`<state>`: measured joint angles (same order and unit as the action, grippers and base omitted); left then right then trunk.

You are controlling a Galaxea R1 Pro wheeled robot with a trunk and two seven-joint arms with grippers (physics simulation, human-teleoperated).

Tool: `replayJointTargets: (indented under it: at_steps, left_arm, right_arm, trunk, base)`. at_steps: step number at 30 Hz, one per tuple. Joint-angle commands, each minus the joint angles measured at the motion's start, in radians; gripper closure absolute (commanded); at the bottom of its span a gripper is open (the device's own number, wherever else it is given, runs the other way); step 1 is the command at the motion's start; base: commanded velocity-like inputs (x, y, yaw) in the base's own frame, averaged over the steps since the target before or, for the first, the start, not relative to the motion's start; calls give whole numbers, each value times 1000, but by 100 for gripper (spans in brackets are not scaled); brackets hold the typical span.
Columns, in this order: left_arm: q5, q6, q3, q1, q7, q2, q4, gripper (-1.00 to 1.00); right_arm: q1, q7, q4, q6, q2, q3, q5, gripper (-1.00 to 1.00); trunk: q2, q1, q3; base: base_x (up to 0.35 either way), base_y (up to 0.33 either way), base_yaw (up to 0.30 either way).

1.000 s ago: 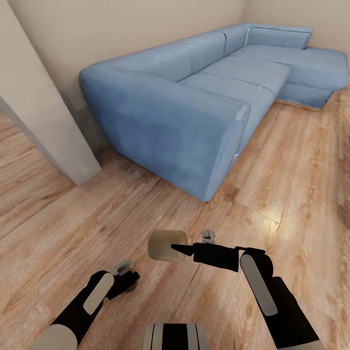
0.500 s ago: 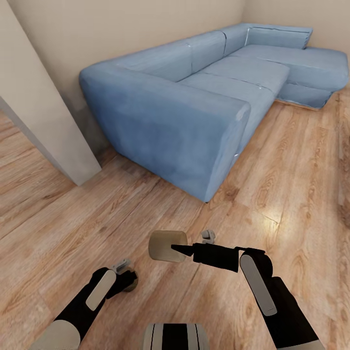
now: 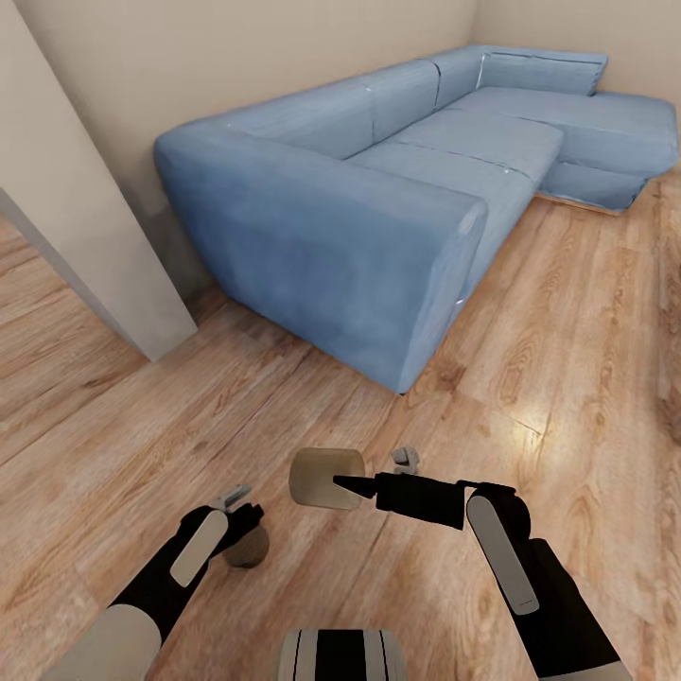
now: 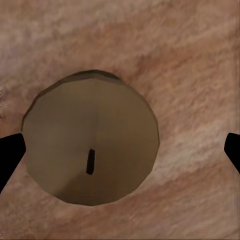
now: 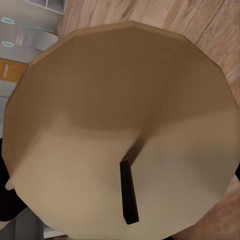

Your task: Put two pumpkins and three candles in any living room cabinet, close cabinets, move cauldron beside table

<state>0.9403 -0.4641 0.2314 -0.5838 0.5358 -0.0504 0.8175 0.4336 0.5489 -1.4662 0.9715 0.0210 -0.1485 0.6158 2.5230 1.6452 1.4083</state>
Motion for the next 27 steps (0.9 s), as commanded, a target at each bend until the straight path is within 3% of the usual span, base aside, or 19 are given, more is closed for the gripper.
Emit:
replayJointTargets:
  at_steps: [1, 5, 9, 22, 27]
  left_arm:
    - [2, 3, 5, -1, 9, -2, 2, -100]
    - [-40, 8, 5, -1, 9, -4, 2, -100]
    - [-54, 48, 7, -1, 9, -4, 2, -100]
    - [-63, 80, 18, 0, 7, 4, 2, -100]
    - [-63, 81, 19, 0, 7, 4, 1, -100]
  right_arm:
    - [1, 5, 0, 3, 0, 0, -2, 100]
    - [1, 5, 0, 3, 1, 0, -2, 100]
    - [1, 5, 0, 2, -1, 0, -2, 100]
    - [1, 6, -2, 6, 0, 0, -3, 100]
    - [1, 18, -17, 11, 0, -3, 2, 100]
  trunk:
    - [0, 0, 1]
    - [0, 0, 1]
    - [0, 0, 1]
    - [0, 0, 1]
    - [1, 2, 20]
  base:
    - [0, 0, 0]
    - [0, 0, 0]
    - [0, 0, 0]
    - [18, 4, 0]
    - [0, 0, 0]
